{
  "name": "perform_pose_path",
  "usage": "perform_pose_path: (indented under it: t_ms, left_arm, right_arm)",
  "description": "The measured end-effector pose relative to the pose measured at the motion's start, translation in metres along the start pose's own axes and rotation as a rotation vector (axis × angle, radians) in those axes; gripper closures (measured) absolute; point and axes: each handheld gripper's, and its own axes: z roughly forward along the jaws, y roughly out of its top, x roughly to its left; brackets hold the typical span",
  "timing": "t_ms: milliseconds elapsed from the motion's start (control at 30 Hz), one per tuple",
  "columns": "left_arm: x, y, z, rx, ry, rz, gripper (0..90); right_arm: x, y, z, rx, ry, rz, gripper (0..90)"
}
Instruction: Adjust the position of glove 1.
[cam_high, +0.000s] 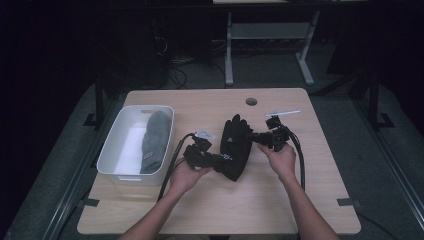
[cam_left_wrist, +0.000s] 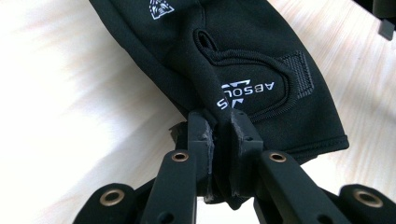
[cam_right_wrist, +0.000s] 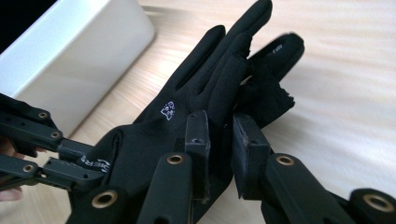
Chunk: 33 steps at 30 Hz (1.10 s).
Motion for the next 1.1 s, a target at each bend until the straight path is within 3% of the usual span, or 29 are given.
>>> perform_pose_path:
  t_ms: [200,500,1100]
  left_arm:
    - [0.004,0.006,-0.037,-0.022,0.040,0.018,80.9]
    - [0.015,0.005,-0.076,-0.044,0.074,0.009,80.9]
    - [0.038,-0.004,-0.139,-0.057,0.144,-0.006,80.8]
  right_arm:
    - [0.022,0.022,0.003,-0.017,0.033,-0.022,77.6]
    - [0.055,0.051,0.014,-0.013,0.057,-0.072,77.6]
    - [0.109,0.095,0.048,-0.004,0.122,-0.117,77.6]
